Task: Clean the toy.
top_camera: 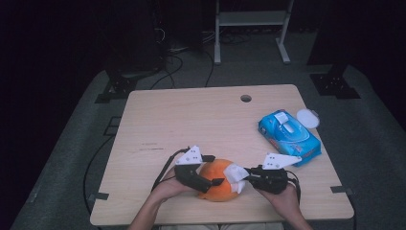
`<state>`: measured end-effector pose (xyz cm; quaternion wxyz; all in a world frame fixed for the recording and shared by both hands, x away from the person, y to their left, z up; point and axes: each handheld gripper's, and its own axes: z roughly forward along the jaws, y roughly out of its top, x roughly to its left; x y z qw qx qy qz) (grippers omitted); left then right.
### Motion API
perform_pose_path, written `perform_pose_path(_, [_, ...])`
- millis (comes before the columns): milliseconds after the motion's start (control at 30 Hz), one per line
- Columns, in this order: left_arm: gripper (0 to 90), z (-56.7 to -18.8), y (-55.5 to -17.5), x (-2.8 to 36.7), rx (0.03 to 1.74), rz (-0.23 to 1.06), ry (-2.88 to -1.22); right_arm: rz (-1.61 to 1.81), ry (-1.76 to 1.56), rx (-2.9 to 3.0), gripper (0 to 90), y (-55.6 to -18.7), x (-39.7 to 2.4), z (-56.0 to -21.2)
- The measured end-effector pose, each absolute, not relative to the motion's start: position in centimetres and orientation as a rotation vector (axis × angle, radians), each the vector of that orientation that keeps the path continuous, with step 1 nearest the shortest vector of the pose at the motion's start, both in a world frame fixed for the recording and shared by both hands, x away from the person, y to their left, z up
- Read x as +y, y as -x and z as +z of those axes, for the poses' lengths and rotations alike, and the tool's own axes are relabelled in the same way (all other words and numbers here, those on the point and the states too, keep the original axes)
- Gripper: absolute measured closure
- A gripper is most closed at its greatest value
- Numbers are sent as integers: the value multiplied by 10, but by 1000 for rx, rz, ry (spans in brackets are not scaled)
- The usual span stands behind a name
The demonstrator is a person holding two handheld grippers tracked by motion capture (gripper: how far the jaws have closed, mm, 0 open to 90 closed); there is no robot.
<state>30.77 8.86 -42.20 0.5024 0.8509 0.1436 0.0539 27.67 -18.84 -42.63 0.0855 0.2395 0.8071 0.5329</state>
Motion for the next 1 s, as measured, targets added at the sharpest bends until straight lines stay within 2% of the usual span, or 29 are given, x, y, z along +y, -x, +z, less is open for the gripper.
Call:
perform_pose_path(133, [283, -430, -312, 94, 389, 107, -2100, 1571, -733, 2414, 806, -281, -190, -430])
perform_pose_path(233, [294, -431, -316, 101, 417, 76, -2086, 1550, -777, 2412, 807, -286, -193, -434])
perform_pose_path(300, [270, -428, -315, 100, 402, 98, -2071, 1565, -792, 2411, 807, -287, -193, -435])
perform_pose_path(367, [176, -425, -313, 97, 363, 124, -2025, 1548, -779, 2409, 806, -286, -190, -434])
perform_pose_path(467, [137, -427, -312, 91, 350, 145, -2030, 1564, -779, 2401, 807, -287, -189, -434])
perform_pose_path(533, [146, -431, -314, 92, 369, 115, -2034, 1562, -776, 2402, 806, -287, -189, -435])
perform_pose_path(667, [238, -434, -317, 96, 400, 98, -2067, 1576, -786, 2400, 804, -290, -191, -437])
perform_pose_path(767, [258, -435, -319, 99, 416, 75, -2072, 1563, -794, 2405, 804, -293, -192, -439])
perform_pose_path(867, [247, -433, -318, 99, 398, 67, -2047, 1548, -809, 2404, 803, -295, -193, -442])
perform_pose_path(933, [177, -431, -315, 95, 356, 91, -2012, 1531, -826, 2398, 803, -297, -192, -443])
perform_pose_path(1000, [168, -433, -314, 90, 354, 120, -2044, 1532, -865, 2388, 804, -301, -194, -446])
